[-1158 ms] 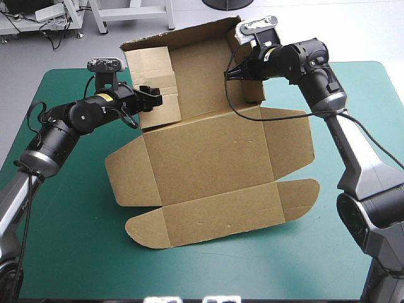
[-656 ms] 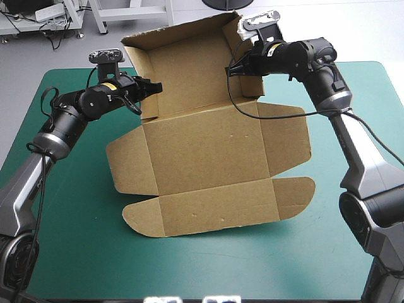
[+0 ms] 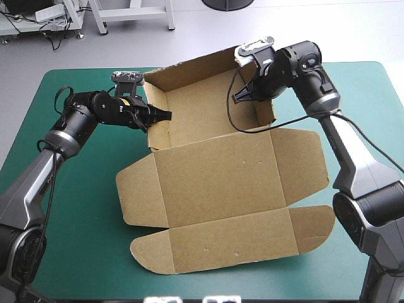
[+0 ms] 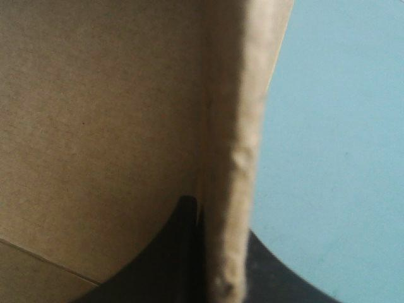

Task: Fold the box

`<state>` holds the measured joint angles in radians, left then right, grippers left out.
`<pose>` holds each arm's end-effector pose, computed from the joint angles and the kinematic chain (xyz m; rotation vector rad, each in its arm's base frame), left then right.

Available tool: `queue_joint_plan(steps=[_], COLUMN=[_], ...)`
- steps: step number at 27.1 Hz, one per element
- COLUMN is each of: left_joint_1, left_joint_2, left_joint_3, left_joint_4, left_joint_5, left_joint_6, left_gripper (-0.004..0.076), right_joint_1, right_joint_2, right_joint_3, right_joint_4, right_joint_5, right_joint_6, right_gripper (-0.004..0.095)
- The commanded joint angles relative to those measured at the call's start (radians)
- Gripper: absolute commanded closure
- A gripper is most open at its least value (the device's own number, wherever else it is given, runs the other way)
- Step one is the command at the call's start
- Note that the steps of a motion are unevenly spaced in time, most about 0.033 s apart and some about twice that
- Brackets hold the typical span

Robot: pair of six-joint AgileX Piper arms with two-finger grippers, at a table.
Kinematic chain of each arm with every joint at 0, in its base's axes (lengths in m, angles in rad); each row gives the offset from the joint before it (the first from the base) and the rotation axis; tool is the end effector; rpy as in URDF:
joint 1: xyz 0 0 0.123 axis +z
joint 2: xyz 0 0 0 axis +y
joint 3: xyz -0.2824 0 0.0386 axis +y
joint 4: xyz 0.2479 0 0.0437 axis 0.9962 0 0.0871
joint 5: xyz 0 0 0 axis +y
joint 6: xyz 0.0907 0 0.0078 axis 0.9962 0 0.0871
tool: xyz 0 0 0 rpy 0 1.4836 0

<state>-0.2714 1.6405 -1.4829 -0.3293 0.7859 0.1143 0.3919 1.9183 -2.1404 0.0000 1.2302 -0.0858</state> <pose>0.3505 -0.1192 0.3409 0.2885 2.4039 -0.4592 0.3878 0.1603 0.4001 -0.5906 2.4254 0.1282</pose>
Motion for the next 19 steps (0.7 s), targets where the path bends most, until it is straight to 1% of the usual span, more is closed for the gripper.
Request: queue_joint_plan(steps=[1, 3, 5, 7, 12, 15, 19], left_joint_1=[-0.019, -0.019, -0.019, -0.019, -0.019, -0.019, -0.019], left_joint_2=[-0.024, -0.012, -0.007, -0.005, -0.003, -0.003, 0.004], left_joint_3=[-0.045, -0.045, -0.045, -0.049, -0.090, -0.120, -0.130], left_joint_4=[0.057, 0.150, 0.179, 0.192, 0.306, 0.340, 0.344], left_joint_5=[0.065, 0.146, 0.184, 0.196, 0.313, 0.358, 0.388], left_joint_6=[-0.049, -0.096, -0.106, -0.106, -0.123, -0.126, -0.124], left_gripper=[0.0734, 0.0734, 0.0734, 0.0734, 0.0734, 0.0734, 0.0734], right_joint_1=[0.027, 0.027, 0.027, 0.027, 0.025, 0.025, 0.025], right_joint_2=[-0.042, -0.029, -0.020, -0.008, -0.004, 0.002, 0.011], right_joint_3=[-0.003, 0.012, 0.031, 0.065, 0.105, 0.119, 0.158], right_joint_4=[0.087, 0.067, 0.065, 0.065, 0.019, 0.032, 0.056], right_joint_5=[0.026, 0.026, 0.026, 0.026, 0.026, 0.026, 0.026], right_joint_6=[-0.046, -0.006, 0.007, 0.039, 0.063, 0.079, 0.103], right_gripper=[0.0925, 0.0925, 0.0925, 0.0925, 0.0925, 0.0925, 0.0925])
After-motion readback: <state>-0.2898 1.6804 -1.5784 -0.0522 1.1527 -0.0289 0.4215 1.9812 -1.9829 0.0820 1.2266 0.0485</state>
